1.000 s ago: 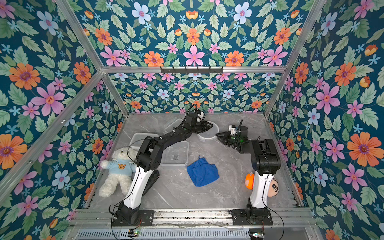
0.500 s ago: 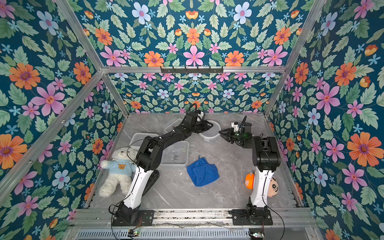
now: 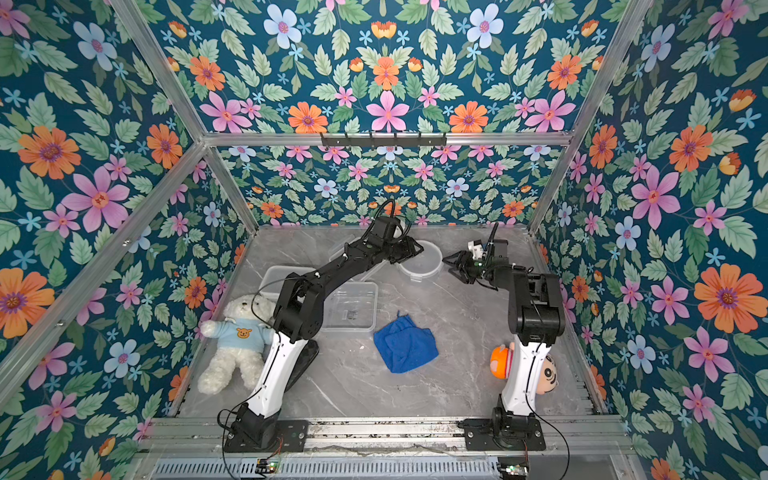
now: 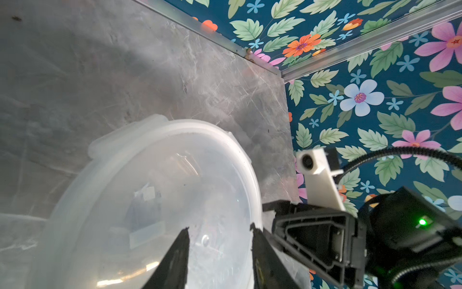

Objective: Wipe the insides of the lunch boxes
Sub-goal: Adjust the lunch box at the center of the board.

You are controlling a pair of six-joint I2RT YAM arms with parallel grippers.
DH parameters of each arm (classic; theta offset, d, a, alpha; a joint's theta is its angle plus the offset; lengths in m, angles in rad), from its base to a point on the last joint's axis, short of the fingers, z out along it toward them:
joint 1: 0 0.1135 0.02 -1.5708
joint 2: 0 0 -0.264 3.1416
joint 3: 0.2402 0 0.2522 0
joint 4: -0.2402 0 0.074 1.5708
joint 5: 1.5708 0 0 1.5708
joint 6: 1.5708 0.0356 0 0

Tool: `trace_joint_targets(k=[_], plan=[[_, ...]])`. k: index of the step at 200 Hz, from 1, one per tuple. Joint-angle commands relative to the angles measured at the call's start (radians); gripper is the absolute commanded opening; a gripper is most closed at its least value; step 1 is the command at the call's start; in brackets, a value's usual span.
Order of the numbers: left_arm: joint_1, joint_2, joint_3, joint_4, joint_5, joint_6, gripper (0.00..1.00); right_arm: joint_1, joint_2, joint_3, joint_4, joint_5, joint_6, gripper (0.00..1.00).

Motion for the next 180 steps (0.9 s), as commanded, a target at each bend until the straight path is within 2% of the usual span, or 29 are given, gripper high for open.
trace_joint_targets(k=[1,28,41,65,90,110,145,163,180], plan=[[-0.003,-0.012,-0.027,-0.056,-0.006,0.014,0.44,0.015,-0.026,-0.114,0.156,-0.016,0.07,0.59],[-0.002,-0.003,-0.031,-0.061,-0.011,0.018,0.44,0.068,-0.007,-0.207,0.35,-0.05,0.154,0.44],[-0.002,0.005,-0.027,-0.06,-0.01,0.013,0.43,0.093,0.009,-0.195,0.341,-0.041,0.15,0.27],[-0.002,0.005,-0.025,-0.062,-0.008,0.012,0.43,0.094,0.017,-0.173,0.342,-0.015,0.159,0.13],[-0.002,0.001,-0.024,-0.07,-0.014,0.018,0.43,0.07,0.0,-0.119,0.256,0.011,0.119,0.06],[-0.002,0.005,-0.018,-0.081,-0.019,0.02,0.43,0.045,-0.007,-0.062,0.159,0.039,0.076,0.01],[-0.002,0.03,0.003,-0.08,-0.007,0.014,0.42,0.002,0.059,0.068,0.041,0.04,0.031,0.01],[-0.002,0.05,0.031,-0.075,0.003,0.009,0.42,-0.023,0.1,0.106,0.053,0.008,0.049,0.03],[-0.002,0.074,0.069,-0.084,0.003,0.009,0.42,-0.049,0.106,0.085,0.171,-0.058,0.108,0.09]])
